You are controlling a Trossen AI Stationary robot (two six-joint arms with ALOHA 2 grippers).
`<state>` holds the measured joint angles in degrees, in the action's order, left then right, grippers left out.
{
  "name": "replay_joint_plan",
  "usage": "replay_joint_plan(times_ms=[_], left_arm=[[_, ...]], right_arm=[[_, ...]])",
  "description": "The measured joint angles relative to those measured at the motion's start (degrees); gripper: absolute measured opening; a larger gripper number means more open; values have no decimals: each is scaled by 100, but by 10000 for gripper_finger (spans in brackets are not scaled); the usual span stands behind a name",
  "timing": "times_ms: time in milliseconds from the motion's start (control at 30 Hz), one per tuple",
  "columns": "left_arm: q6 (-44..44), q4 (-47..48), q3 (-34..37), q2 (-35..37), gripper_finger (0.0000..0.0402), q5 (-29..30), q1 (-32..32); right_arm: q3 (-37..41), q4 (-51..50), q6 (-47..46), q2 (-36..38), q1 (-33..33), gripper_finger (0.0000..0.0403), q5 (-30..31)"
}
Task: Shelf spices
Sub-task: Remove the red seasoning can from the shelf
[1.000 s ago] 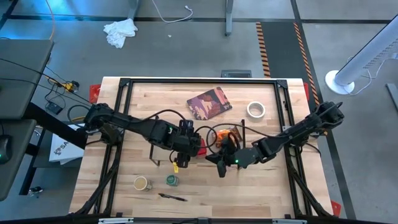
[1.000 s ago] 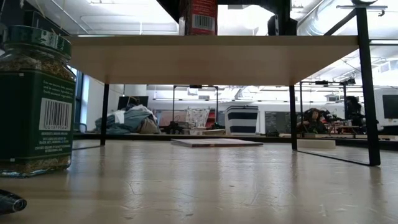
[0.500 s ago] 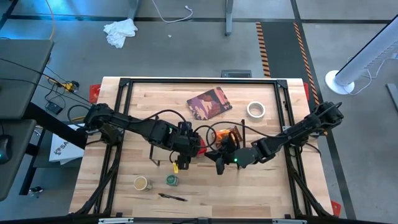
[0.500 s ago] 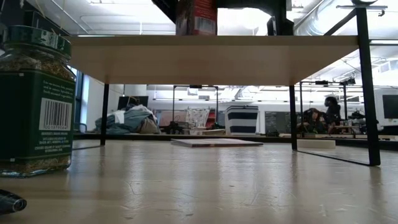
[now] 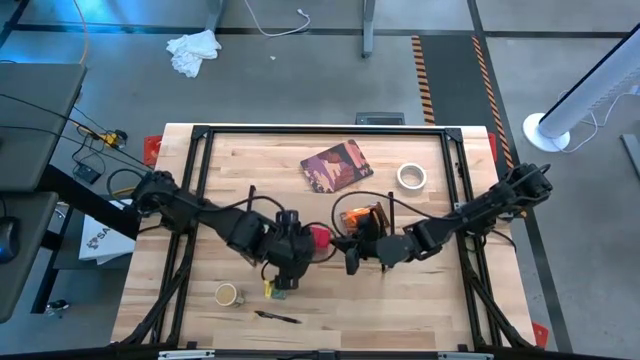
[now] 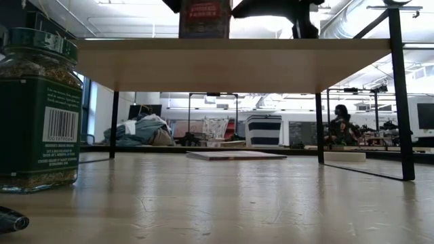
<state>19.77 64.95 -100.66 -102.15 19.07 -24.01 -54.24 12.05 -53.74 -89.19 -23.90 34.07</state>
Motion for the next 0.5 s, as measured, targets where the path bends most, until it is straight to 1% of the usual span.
replay_joint_plan(times_ms=[200,500], left_arm=[[103,50,0,-1,310,153,-93],[221,277,0,-7,310,492,-65]], right_arm=[[0,42,-22,4,183,0,-68],[0,17,114,181,166,0,-267]])
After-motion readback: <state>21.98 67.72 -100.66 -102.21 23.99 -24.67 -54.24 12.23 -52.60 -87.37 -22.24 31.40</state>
